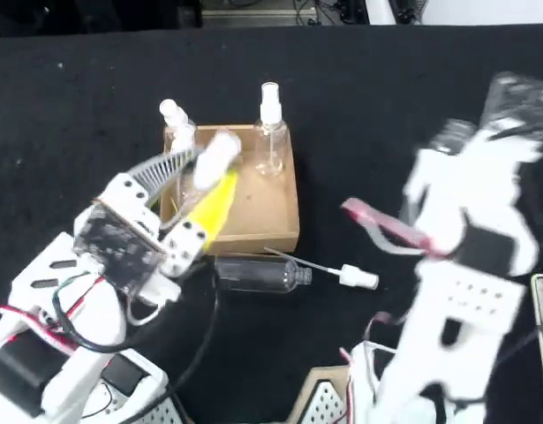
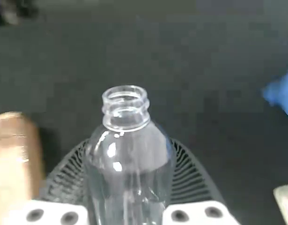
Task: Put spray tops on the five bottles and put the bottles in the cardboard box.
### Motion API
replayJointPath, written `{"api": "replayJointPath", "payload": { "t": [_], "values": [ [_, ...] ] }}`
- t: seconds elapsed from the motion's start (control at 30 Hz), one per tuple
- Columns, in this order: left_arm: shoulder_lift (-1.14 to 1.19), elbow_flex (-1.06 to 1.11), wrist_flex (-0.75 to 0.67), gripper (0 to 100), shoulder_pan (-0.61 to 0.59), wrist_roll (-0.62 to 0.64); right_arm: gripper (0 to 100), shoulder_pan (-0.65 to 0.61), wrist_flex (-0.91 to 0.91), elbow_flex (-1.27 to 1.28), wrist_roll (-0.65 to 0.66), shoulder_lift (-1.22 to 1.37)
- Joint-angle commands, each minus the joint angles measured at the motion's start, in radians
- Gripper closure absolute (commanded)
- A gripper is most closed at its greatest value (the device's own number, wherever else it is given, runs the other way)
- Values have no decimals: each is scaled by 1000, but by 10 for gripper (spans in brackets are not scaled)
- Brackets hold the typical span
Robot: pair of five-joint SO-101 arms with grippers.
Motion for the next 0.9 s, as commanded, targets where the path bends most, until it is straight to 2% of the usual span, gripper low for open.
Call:
{"api": "replayJointPath", "payload": {
  "t": [0.0,0.17,0.3,0.5,0.67,0.87],
  "values": [
    [-31,79,-301,960,-18,87,988,-192,-189,133,-12,-147],
    [-55,176,-535,960,-19,199,988,-376,-400,361,-12,-255],
    [-100,231,-618,959,-12,227,988,-459,-546,532,-12,-323],
    [-161,309,-723,960,-8,241,988,-620,-657,702,-12,-403],
    [-163,389,-847,957,-8,408,988,-683,-743,797,-6,-469],
    [-149,406,-870,956,7,431,988,-689,-778,868,-5,-550]
  ]
}}
